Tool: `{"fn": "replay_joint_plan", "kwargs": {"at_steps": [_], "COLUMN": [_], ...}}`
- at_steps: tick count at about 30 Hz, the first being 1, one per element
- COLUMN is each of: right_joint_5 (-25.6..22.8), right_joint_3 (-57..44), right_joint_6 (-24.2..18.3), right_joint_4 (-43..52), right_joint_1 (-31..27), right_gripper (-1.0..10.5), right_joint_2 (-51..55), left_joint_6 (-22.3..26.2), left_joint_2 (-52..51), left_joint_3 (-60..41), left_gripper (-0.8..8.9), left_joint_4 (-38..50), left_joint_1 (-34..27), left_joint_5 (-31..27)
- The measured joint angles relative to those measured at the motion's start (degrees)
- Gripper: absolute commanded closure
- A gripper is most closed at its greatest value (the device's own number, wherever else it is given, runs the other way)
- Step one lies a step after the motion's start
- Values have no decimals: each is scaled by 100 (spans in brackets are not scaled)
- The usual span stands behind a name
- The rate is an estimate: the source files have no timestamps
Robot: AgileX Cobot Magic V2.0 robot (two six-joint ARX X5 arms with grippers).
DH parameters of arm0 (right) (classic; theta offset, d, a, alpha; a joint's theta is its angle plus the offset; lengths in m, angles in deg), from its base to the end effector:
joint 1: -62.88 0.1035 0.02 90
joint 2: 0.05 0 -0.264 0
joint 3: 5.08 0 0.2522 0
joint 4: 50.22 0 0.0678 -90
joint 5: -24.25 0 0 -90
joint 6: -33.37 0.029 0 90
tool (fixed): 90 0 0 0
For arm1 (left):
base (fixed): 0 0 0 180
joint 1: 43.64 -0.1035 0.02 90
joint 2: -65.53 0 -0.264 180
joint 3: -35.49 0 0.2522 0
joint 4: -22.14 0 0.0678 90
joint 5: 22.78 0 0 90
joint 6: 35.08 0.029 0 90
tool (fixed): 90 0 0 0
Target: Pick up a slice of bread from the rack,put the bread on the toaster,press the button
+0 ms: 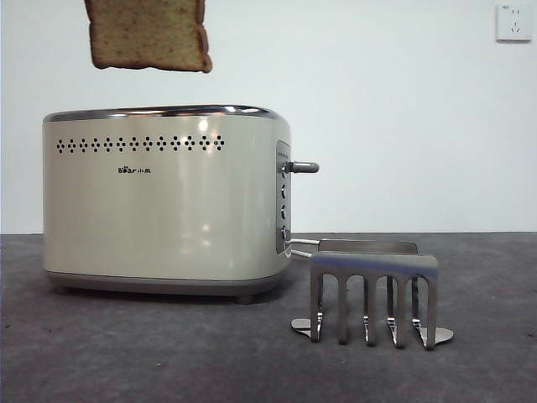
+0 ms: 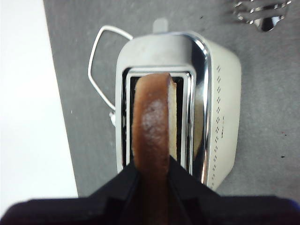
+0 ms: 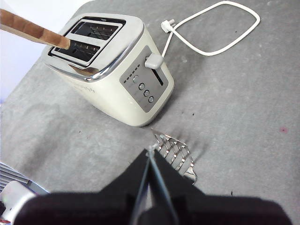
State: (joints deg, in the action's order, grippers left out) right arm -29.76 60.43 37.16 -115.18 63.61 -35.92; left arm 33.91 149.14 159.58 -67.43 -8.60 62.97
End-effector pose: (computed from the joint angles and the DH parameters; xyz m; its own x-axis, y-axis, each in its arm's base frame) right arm 0.0995 0.0183 0.3302 0.6526 0.5960 -0.4678 -0.4505 0.8017 0.3929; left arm 0.2025 -0.1394 0.4565 0.5773 -0.3143 -0.7537 0.7687 -0.1023 0.6314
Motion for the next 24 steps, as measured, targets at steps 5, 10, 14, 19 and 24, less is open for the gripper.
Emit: {"fn": "replay_joint_plan", "kwargs": {"at_steps": [5, 10, 14, 19, 24], "right_joint_5": [0, 0, 0, 0, 0], "right_joint_3": [0, 0, 0, 0, 0], "right_joint_6": [-42, -44, -44, -74, -201], "right_joint_4": [0, -2, -2, -26, -168], "right_joint_1": [0, 0, 0, 0, 0], "right_gripper": [948, 948, 948, 948, 948], "right_joint_2": [0, 0, 0, 0, 0], "left_joint_6": [136, 153, 155, 153, 153], "left_joint_2": [127, 413, 610, 822, 1032], "left_joint_3": [0, 0, 0, 0, 0], "left_gripper": [822, 822, 822, 822, 822], "left_joint_4": [0, 0, 2, 2, 9], "left_joint_1": [-13, -17, -101, -280, -400], "left_joint_5": [83, 83, 98, 144, 435]}}
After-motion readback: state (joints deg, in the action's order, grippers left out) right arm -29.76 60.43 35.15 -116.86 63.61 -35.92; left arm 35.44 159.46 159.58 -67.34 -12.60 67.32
